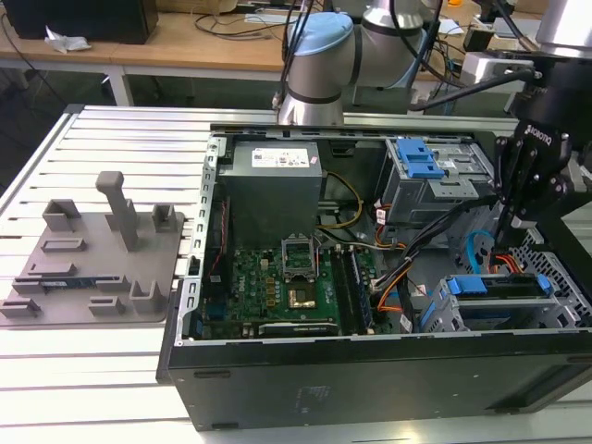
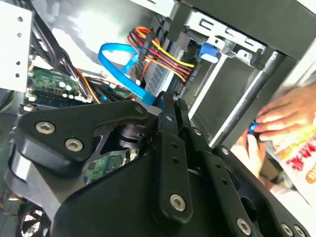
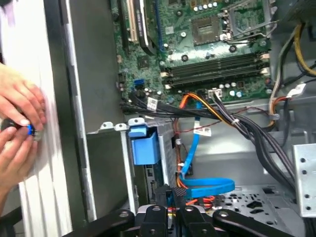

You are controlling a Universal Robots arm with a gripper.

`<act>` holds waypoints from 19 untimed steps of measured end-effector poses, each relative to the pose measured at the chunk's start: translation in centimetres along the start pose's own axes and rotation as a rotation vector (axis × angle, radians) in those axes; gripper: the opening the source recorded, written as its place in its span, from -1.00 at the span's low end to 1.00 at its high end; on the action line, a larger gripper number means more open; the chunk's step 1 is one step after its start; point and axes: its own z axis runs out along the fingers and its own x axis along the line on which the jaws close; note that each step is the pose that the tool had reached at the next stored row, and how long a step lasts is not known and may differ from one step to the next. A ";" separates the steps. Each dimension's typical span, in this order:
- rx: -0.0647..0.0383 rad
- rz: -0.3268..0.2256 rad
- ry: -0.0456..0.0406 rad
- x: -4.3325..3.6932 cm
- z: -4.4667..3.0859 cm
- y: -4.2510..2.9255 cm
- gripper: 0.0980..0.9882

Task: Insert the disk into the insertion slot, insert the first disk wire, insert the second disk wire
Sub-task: 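Insert the second disk wire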

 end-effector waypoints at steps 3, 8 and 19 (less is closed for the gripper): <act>-0.002 0.000 -0.0186 0.88 0.35 -0.10 -0.86; -0.018 -0.001 -0.1287 2.78 1.10 -0.40 -0.86; -0.030 -0.002 -0.2346 5.29 2.16 -1.05 -0.86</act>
